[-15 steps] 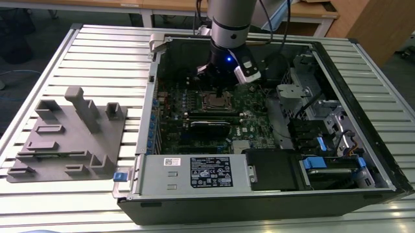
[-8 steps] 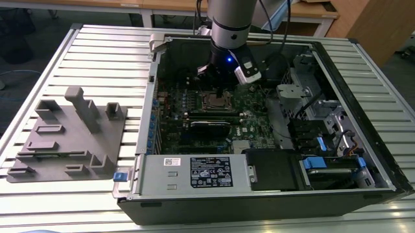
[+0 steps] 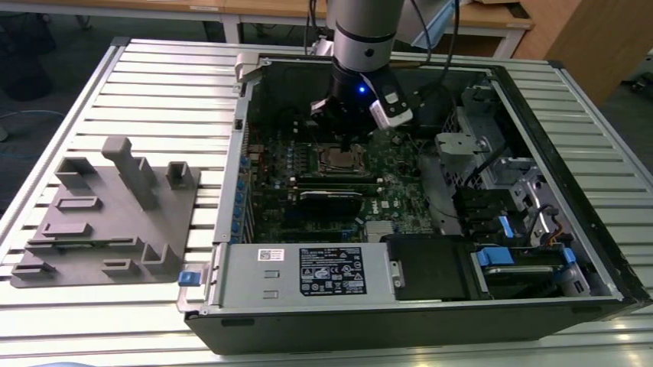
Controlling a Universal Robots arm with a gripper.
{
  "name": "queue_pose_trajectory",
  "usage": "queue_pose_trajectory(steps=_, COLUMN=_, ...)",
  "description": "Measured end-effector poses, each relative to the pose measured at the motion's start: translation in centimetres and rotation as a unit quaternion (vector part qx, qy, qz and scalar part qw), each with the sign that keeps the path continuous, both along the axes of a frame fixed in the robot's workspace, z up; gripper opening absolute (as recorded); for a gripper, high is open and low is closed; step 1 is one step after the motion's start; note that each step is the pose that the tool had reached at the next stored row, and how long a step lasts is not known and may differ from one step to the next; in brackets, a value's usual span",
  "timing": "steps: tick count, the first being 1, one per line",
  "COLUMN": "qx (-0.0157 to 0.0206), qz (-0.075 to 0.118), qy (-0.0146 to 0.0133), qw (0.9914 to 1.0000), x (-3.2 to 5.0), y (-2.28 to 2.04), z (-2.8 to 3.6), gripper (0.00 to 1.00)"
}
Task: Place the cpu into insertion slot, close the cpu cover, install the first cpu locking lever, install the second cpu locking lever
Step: 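Close the cpu cover, then install the first cpu locking lever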
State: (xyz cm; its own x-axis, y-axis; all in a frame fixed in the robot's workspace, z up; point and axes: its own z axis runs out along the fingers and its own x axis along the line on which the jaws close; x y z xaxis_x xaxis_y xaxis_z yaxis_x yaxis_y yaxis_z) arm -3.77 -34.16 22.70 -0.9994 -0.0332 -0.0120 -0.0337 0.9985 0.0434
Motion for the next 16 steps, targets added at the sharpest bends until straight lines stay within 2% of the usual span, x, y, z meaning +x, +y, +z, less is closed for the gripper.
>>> queue_pose_trajectory(steps=2, qx=0.0001, qz=0.0, qy=-0.0001, qw=1.0, x=0.0, y=0.0, z=0.0, gripper=0.11)
queue_pose_trajectory(steps=4, qx=0.0, qz=0.0, qy=0.0, qw=1.0, x=0.0, y=0.0, z=0.49, gripper=0.11)
queue_pose_trajectory(steps=16, qx=0.0, qz=0.0, qy=0.0, qw=1.0, x=0.0, y=0.0, z=0.6, gripper=0.11)
